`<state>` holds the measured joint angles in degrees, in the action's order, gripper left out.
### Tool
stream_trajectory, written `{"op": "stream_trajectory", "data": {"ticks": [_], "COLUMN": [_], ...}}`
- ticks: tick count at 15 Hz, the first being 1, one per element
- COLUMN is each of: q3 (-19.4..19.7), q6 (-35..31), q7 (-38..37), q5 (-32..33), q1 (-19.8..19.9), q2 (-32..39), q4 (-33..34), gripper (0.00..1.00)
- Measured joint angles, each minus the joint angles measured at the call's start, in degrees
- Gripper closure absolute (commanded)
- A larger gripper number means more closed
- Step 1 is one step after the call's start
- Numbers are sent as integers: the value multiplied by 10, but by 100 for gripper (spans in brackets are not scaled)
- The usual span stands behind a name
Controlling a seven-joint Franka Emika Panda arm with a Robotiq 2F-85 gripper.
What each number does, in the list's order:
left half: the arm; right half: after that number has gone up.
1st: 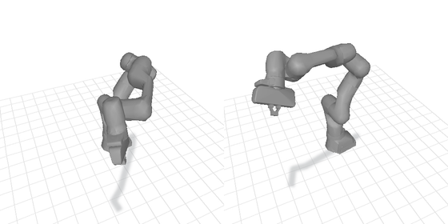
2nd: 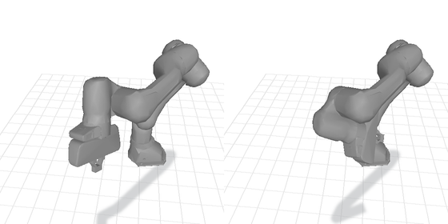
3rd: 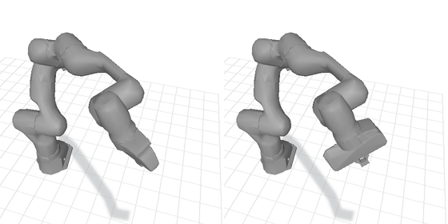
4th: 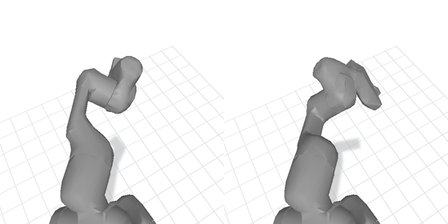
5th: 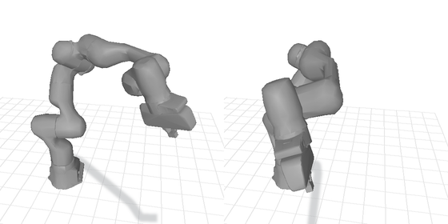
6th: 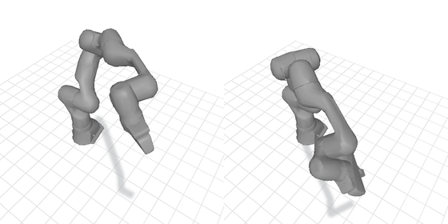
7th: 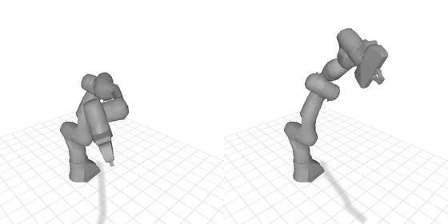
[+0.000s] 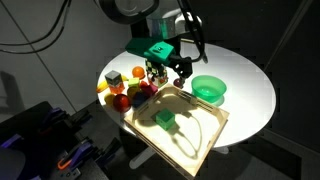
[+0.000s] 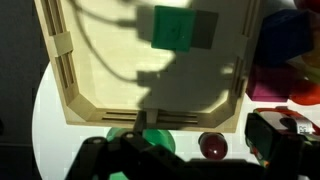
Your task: Put the dark green toy block in the box
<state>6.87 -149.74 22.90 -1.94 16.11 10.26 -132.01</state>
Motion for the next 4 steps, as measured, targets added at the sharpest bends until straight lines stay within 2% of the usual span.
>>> {"op": "stream_trajectory", "data": {"ticks": [4], "q3": [-4], "q6": [14], "q7": [6], "q5": [0], "q1": [-2], "q2": [-8], "q4": [-1], "gripper": [0]}}
